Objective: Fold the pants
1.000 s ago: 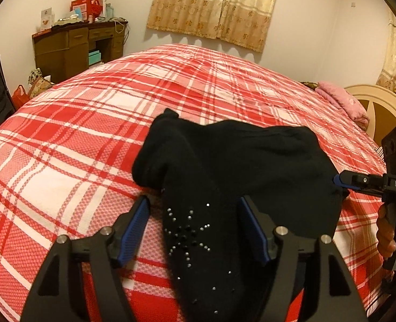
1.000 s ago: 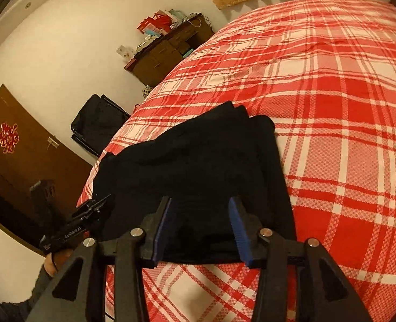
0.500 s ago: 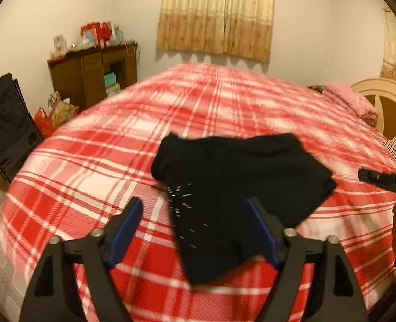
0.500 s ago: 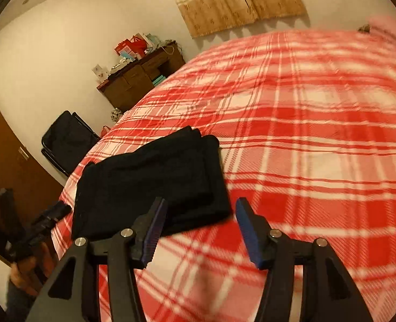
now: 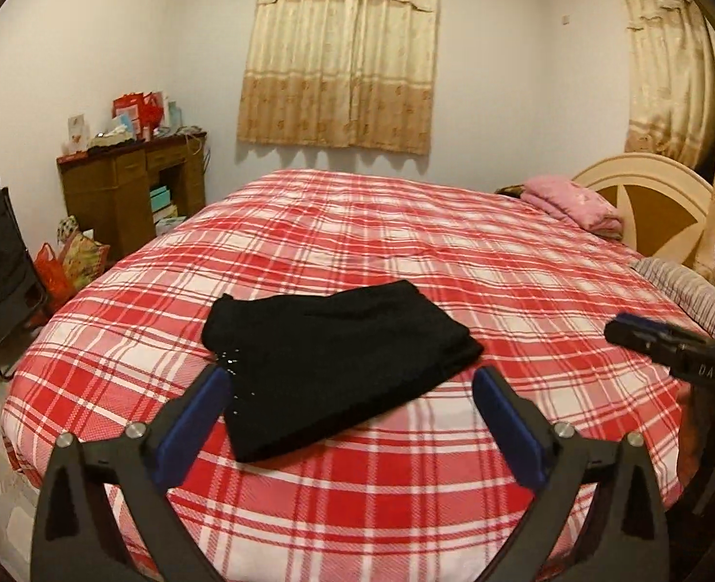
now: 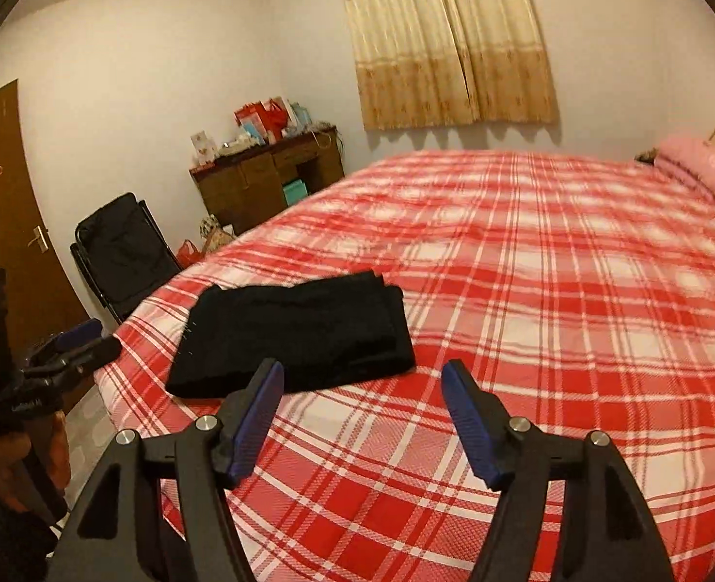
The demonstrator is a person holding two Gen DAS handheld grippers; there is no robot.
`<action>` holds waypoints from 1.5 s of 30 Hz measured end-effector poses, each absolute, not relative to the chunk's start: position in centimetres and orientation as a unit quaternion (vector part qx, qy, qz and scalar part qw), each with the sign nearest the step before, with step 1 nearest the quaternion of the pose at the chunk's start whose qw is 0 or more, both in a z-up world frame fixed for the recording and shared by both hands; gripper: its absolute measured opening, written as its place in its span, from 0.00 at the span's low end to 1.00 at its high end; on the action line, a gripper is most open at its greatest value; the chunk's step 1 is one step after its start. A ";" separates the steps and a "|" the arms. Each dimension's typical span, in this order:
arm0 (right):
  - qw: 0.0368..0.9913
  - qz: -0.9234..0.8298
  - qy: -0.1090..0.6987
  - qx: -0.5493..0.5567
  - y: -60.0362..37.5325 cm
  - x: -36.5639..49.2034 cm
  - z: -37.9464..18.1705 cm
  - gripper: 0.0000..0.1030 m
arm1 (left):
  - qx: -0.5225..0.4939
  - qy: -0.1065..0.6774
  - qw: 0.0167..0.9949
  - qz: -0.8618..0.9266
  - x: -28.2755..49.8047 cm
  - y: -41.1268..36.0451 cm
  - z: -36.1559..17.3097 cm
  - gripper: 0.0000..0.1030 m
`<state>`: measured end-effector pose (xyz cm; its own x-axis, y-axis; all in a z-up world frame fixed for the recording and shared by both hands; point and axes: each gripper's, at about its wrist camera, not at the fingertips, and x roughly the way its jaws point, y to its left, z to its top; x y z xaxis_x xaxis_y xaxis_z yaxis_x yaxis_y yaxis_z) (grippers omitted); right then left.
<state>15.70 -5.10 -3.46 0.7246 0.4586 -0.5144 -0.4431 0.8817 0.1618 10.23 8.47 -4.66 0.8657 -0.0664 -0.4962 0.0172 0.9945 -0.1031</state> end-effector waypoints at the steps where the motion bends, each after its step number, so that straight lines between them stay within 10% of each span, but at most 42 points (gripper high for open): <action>1: 0.930 0.245 0.275 0.014 -4.9 14.8 -2.8 0.67 | -0.047 0.259 0.964 -0.022 10.0 8.3 -4.6 1.00; 45: 0.937 0.250 0.244 -0.003 -5.0 11.0 -0.5 0.72 | -0.031 0.227 0.973 -0.015 7.2 6.7 -3.3 1.00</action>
